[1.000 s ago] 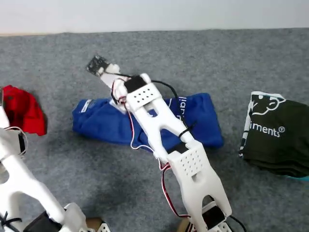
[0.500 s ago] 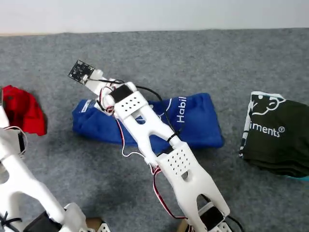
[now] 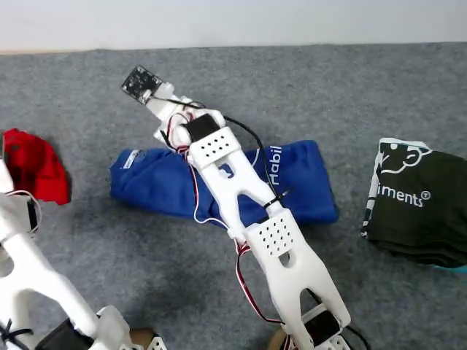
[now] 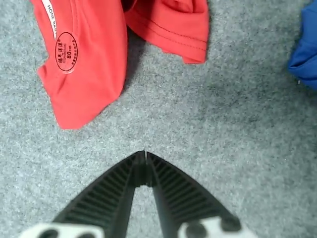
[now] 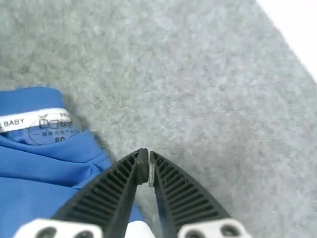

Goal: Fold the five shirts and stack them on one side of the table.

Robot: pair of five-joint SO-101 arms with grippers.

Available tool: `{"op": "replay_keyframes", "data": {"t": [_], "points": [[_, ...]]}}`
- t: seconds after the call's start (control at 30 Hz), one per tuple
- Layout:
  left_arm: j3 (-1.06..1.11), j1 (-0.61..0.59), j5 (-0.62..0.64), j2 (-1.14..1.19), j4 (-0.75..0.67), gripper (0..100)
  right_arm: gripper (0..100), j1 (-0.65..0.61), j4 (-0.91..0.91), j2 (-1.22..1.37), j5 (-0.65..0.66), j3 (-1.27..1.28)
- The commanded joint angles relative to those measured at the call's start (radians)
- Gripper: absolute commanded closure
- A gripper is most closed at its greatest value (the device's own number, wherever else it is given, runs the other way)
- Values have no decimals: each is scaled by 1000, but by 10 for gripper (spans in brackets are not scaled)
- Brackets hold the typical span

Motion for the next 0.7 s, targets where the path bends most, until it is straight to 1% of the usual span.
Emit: {"op": "replay_keyframes", "data": {"t": [0.0, 0.13, 0.23, 0.3, 0.5, 0.67], "points": [[-27, 0, -9, -29, -18, 994, 987, -41, 33, -18, 12, -83], [-27, 0, -11, -28, -18, 994, 988, -94, 33, -8, 12, -75], [-27, 0, -11, -28, -18, 994, 988, -104, 25, 28, 12, -63], [-27, -2, -14, -28, -18, 994, 988, -88, 25, 64, 12, -61], [-27, -6, -60, -31, -17, 994, 989, 24, 47, 120, 12, -71], [-27, -5, -60, -34, -17, 994, 989, 28, 145, 62, 12, -187]]}}
